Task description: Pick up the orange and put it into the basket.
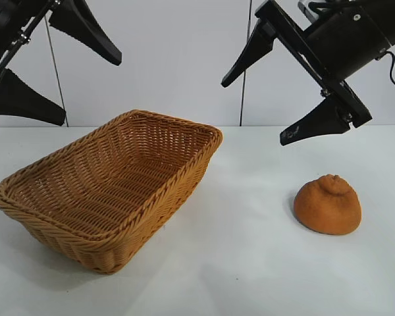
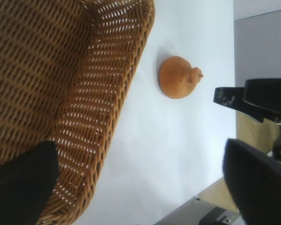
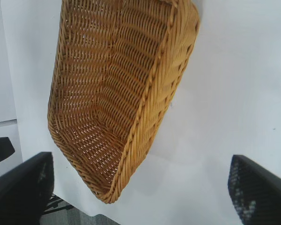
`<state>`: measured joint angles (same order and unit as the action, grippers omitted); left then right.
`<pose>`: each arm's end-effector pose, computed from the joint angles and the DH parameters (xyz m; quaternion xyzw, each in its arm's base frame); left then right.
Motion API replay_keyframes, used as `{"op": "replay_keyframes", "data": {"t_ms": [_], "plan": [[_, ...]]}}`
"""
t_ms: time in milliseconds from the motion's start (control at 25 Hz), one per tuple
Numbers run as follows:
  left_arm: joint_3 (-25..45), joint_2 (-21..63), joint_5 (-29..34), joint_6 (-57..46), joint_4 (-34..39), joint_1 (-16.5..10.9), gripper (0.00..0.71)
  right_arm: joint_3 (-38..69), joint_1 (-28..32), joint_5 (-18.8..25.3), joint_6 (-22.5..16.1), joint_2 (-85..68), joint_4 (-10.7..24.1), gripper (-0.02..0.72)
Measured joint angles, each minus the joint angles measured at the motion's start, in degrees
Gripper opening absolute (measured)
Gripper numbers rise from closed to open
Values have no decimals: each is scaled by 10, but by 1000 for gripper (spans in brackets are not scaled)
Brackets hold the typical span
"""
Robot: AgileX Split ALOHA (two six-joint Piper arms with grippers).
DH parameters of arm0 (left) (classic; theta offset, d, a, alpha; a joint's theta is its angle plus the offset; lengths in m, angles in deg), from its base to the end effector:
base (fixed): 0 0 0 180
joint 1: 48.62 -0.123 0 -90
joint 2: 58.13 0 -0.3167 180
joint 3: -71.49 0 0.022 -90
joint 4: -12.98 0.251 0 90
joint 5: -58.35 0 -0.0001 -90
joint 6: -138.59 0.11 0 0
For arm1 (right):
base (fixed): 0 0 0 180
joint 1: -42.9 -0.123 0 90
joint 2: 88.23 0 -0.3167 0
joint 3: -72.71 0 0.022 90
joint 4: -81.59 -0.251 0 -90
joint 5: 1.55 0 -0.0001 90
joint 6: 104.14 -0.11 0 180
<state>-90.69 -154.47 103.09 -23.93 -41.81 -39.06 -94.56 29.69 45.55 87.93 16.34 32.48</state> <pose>0.3109 -0.1166 0.2824 -0.0507 0.9099 -0.3661 0.1883 0.3317 0.1405 0.2527 0.0360 0.9316 0.3412 0.1201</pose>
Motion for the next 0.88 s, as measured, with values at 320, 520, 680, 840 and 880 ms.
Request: {"op": "replay_keyframes", "data": {"t_ms": [320,520,680,840,880], "plan": [[0,0,49,-27,1,-10,675,0,0,-2,0,0,0,694],[0,17,92,-93,61,-18,675,0,0,-2,0,0,0,694],[0,48,97,-182,144,-18,675,0,0,-3,0,0,0,694],[4,69,94,-285,221,-10,675,0,0,-3,0,0,0,694],[11,72,89,-303,236,-2,675,0,0,-3,0,0,0,694]]}}
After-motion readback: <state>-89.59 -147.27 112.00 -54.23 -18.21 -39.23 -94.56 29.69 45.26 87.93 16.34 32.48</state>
